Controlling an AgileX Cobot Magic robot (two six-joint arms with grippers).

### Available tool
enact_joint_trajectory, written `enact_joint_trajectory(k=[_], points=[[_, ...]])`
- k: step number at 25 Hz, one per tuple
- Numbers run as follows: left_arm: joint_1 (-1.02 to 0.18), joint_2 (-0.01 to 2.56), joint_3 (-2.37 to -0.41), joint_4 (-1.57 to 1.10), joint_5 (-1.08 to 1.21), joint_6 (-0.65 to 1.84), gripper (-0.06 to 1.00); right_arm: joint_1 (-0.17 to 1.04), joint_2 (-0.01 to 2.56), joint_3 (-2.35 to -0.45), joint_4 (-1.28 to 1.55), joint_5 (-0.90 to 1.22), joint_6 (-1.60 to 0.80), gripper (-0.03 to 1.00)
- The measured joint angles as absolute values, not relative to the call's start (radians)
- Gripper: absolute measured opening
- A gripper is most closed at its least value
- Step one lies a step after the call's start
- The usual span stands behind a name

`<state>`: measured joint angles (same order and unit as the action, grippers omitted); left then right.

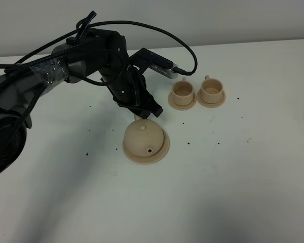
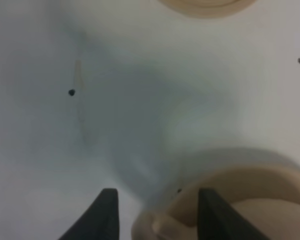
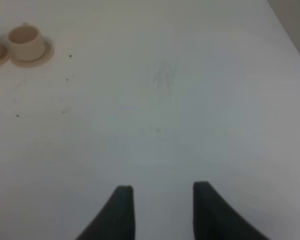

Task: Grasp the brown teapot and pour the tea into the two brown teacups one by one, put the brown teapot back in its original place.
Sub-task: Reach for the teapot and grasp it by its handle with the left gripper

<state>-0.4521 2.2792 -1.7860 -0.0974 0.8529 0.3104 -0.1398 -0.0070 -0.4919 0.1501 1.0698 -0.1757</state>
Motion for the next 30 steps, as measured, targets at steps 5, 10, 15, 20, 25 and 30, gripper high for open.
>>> enact_joint_trajectory(k=[5, 10, 15, 20, 25, 30], points=[[-0.452, 2.279, -1.787, -0.084, 0.87, 0.276, 0.41, -0.14, -0.007, -0.492, 0.15, 1.07, -0.176, 0.31], [-0.45, 2.279, -1.789, -0.071, 0.896, 0.235, 0.41, -0.14, -0.007, -0.492, 0.15, 1.07, -0.177, 0.31], [-0.446, 2.279, -1.792, -0.062, 0.933, 0.17, 0.41, -0.14, -0.007, -0.492, 0.151, 1.07, -0.177, 0.31], [-0.443, 2.279, -1.796, -0.051, 0.988, 0.119, 0.41, -0.14, -0.007, -0.492, 0.151, 1.07, -0.176, 0.31], [-0.442, 2.279, -1.796, -0.039, 1.04, 0.078, 0.41, -0.14, -0.007, -0.492, 0.151, 1.07, -0.176, 0.31], [-0.442, 2.279, -1.796, -0.035, 1.106, 0.039, 0.41, -0.14, -0.007, -0.492, 0.151, 1.07, -0.176, 0.31]])
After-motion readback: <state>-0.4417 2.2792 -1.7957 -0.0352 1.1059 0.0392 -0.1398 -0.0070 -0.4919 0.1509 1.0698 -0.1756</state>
